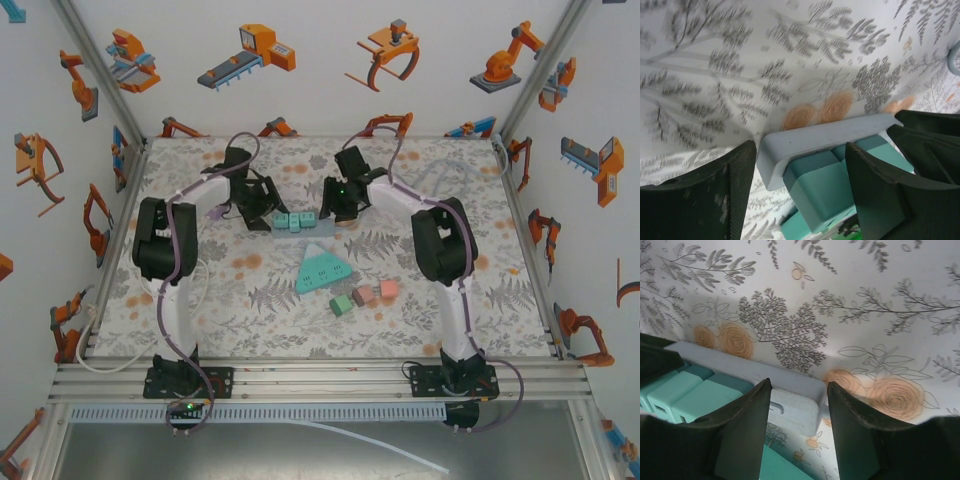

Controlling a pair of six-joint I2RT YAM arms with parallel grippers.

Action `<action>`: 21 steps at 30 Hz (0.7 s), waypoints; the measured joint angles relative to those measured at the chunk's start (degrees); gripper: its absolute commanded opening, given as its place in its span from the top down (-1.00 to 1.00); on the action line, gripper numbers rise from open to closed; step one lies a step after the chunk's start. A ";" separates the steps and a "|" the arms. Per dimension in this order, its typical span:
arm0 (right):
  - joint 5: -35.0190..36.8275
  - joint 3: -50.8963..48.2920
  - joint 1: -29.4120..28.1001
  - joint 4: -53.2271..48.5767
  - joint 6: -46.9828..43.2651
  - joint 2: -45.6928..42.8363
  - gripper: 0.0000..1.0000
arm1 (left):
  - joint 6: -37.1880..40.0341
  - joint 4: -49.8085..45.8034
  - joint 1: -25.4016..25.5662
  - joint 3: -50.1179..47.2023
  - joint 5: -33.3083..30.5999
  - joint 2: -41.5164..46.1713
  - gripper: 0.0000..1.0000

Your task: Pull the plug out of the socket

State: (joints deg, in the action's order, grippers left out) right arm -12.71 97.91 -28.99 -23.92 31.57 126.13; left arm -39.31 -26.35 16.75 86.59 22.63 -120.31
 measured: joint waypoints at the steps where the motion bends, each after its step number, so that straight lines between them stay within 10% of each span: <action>1: -0.37 0.39 -0.11 -0.39 0.07 0.09 0.05 | -0.72 0.26 -0.11 -1.25 0.42 0.72 -0.34; 21: -1.22 4.02 -0.13 -5.95 -10.95 -3.06 -0.29 | 1.14 0.42 -0.35 -4.83 -6.36 18.16 -0.61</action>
State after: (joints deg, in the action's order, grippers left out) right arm -13.93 101.93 -29.12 -29.87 20.62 123.07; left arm -38.17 -25.93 16.40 81.76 16.27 -102.15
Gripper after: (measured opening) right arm 0.637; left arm 0.801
